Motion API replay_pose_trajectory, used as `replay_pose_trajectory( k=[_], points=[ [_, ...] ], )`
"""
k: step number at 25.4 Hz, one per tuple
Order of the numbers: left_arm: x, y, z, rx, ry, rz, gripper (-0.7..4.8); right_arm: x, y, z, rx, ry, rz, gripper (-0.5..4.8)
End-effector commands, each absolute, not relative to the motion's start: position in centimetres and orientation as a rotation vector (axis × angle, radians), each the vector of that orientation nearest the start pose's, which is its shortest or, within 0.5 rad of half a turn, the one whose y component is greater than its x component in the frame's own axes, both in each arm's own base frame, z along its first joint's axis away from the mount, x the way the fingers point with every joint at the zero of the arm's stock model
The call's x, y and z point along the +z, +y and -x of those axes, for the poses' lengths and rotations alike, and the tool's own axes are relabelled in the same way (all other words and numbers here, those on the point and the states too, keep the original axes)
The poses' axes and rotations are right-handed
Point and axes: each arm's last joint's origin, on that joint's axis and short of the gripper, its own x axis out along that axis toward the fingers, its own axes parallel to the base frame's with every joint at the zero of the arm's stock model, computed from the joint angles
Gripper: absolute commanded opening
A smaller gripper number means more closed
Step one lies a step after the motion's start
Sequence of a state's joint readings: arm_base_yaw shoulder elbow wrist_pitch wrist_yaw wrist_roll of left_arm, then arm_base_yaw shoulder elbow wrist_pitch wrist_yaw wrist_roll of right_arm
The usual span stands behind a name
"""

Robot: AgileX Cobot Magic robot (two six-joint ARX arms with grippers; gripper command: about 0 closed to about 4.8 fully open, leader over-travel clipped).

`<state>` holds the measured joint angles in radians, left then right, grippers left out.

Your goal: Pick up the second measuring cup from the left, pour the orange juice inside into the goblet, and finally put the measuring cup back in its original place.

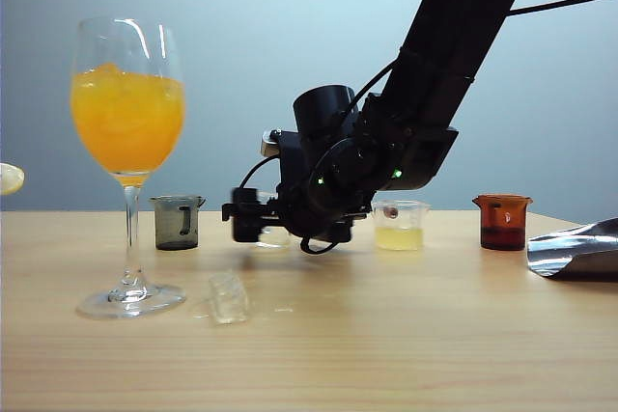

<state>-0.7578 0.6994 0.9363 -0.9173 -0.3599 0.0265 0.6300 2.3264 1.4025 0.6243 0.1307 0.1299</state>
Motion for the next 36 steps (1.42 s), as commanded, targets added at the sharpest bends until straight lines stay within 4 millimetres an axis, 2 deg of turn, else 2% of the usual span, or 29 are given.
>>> replay_pose_trajectory(
  k=[1,8,16,19,22,24,25,26,27,28,29,30,33,34,36],
  points=[
    [33.1,-7.2,-9.1,-0.393,0.567,-0.384,-0.05,11.7,28.6,-39.8,0.483,0.265,-0.034,4.79],
    [33.1,-7.2,-9.1,-0.393,0.568,-0.384,-0.05,11.8,28.6,-39.8,0.482,0.265,-0.034,4.79],
    [33.0,-7.1,-9.0,-0.392,0.582,-0.393,-0.05,13.6,28.2,-38.9,0.47,0.376,0.013,4.79],
    [32.9,-7.1,-9.0,-0.391,0.586,-0.395,-0.05,14.3,27.6,-36.8,0.485,0.381,0.018,4.79],
    [33.0,-7.1,-9.0,-0.392,0.586,-0.393,-0.05,15.0,26.8,-35.4,0.489,0.387,0.021,4.79],
    [33.0,-7.1,-8.9,-0.388,0.585,-0.382,-0.05,15.7,26.0,-34.4,0.491,0.389,0.021,4.79],
    [33.1,-6.9,-8.8,-0.383,0.576,-0.355,-0.05,16.5,25.1,-33.2,0.495,0.386,0.019,4.79],
    [33.2,-6.8,-8.6,-0.381,0.567,-0.336,-0.05,17.0,24.7,-32.7,0.506,0.386,0.017,4.2],
    [33.4,-6.6,-8.4,-0.379,0.554,-0.316,-0.05,17.6,24.2,-32.1,0.522,0.394,0.016,2.33],
    [33.5,-6.4,-8.2,-0.378,0.54,-0.298,-0.05,18.4,23.6,-31.3,0.528,0.409,0.024,-0.38],
    [33.7,-6.2,-8.0,-0.384,0.524,-0.278,-0.05,19.1,23.2,-30.7,0.527,0.413,0.03,0.38],
    [33.9,-6.0,-7.7,-0.398,0.501,-0.25,-0.05,20.0,22.6,-30.0,0.528,0.423,0.034,0.0],
    [34.7,-5.1,-6.7,-0.399,0.421,-0.154,-0.05,22.5,21.1,-27.9,0.551,0.451,0.06,-0.01],
    [35.1,-4.5,-6.1,-0.408,0.375,-0.101,-0.05,24.0,20.1,-26.5,0.58,0.433,0.075,-0.01],
    [35.2,-3.9,-5.4,-0.427,0.332,-0.047,-0.05,25.4,18.8,-24.8,0.591,0.388,0.066,-0.01]
  ],
)
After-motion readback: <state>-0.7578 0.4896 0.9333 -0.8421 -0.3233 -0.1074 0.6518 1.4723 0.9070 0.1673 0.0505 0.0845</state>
